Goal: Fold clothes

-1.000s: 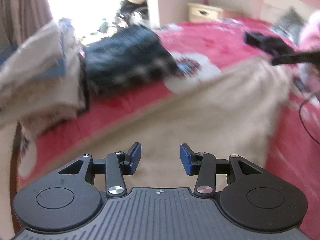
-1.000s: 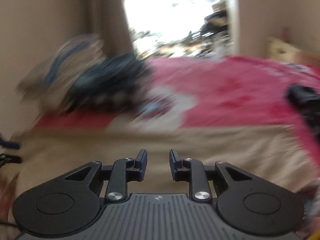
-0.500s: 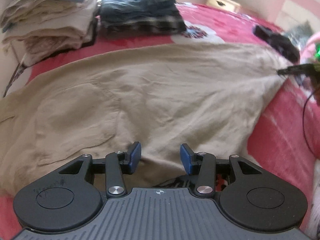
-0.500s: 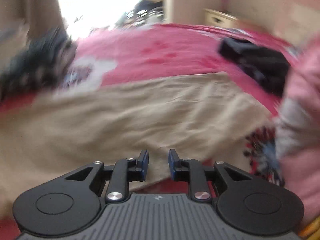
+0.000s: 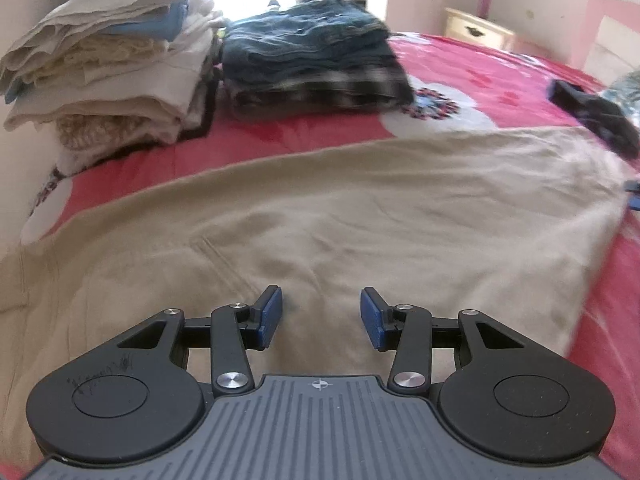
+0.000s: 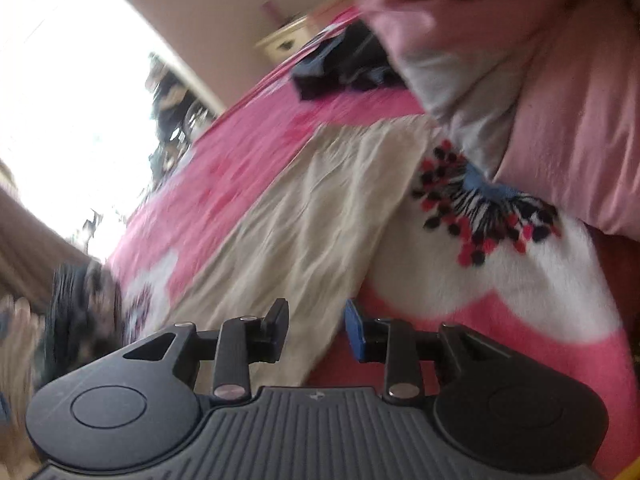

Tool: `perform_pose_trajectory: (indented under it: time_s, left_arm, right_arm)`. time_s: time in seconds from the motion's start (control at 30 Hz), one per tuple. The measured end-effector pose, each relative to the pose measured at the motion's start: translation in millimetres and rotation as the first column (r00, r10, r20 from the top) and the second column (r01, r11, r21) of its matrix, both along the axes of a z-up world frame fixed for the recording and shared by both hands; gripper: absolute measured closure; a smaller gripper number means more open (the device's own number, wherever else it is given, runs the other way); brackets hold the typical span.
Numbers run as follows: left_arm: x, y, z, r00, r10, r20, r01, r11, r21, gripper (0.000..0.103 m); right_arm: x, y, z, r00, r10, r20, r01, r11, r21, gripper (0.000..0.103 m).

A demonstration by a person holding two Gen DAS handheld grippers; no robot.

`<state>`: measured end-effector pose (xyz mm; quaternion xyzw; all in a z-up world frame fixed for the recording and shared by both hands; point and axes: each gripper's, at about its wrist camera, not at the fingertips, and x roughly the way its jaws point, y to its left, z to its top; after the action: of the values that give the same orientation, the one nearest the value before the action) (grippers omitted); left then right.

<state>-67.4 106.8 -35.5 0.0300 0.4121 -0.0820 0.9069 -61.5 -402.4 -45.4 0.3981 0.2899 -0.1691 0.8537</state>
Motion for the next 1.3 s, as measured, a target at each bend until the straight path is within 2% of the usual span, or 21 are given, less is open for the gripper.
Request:
perform_pose_trajectory:
  time_s: [0.2, 0.43, 0.57, 0.67, 0.73, 0.77, 0.8, 0.87, 0.9, 1.07, 1.3]
  left_arm:
    - [22.0, -4.5, -11.9, 1.0, 0.019, -0.01, -0.018, 0.999, 0.032, 0.06]
    - [23.3, -5.7, -15.9, 1.0, 0.012, -0.007, -0.012, 0.999, 0.034, 0.059]
    - [25.7, -5.2, -16.9, 1.0, 0.011, -0.008, -0.011, 0.999, 0.031, 0.059]
    - [26.4, -5.7, -17.6, 1.0, 0.012, -0.007, -0.012, 0.999, 0.033, 0.059]
    - [26.5, -6.2, -17.9, 1.0, 0.012, -0.005, -0.011, 0.999, 0.036, 0.058]
    - [26.4, -6.4, -18.0, 1.0, 0.011, -0.004, -0.011, 0.999, 0.037, 0.058]
    - [26.3, -6.6, -18.0, 1.0, 0.011, -0.004, -0.011, 0.999, 0.038, 0.058]
    - [26.3, -6.6, -18.2, 1.0, 0.013, -0.003, -0.013, 0.999, 0.039, 0.058]
    - [26.4, -6.5, -18.3, 1.0, 0.013, -0.003, -0.013, 0.999, 0.04, 0.058]
    - [25.8, -6.8, -18.8, 1.0, 0.014, 0.0, -0.014, 0.999, 0.042, 0.058]
    - [25.1, -8.0, -18.8, 1.0, 0.018, 0.002, -0.018, 0.999, 0.046, 0.058]
  right_arm:
    - [14.7, -16.8, -22.0, 0.995, -0.091, 0.027, 0.089, 0.994, 0.07, 0.067]
    - [25.0, -33.7, -34.9, 0.982, -0.172, 0.08, 0.162, 0.979, 0.12, 0.066]
    - [40.9, -35.5, -34.2, 0.984, -0.147, 0.105, 0.137, 0.986, 0.094, 0.057]
    - [51.8, -31.5, -29.3, 0.984, -0.144, 0.107, 0.139, 0.989, 0.049, 0.056]
    - [56.3, -26.8, -25.8, 0.984, -0.145, 0.104, 0.145, 0.989, 0.007, 0.06]
    - [58.1, -25.1, -25.1, 0.985, -0.143, 0.098, 0.145, 0.989, -0.012, 0.065]
    - [58.0, -24.8, -25.0, 0.985, -0.147, 0.09, 0.149, 0.989, -0.02, 0.077]
    - [56.5, -25.3, -25.0, 0.985, -0.158, 0.076, 0.16, 0.987, -0.03, 0.09]
    - [54.7, -26.0, -24.3, 0.984, -0.158, 0.076, 0.161, 0.987, -0.029, 0.094]
    - [50.6, -20.2, -5.0, 0.986, -0.101, 0.129, 0.112, 0.991, -0.077, 0.097]
    - [60.7, 14.6, 39.7, 0.971, 0.067, 0.231, -0.021, 0.98, -0.195, 0.097]
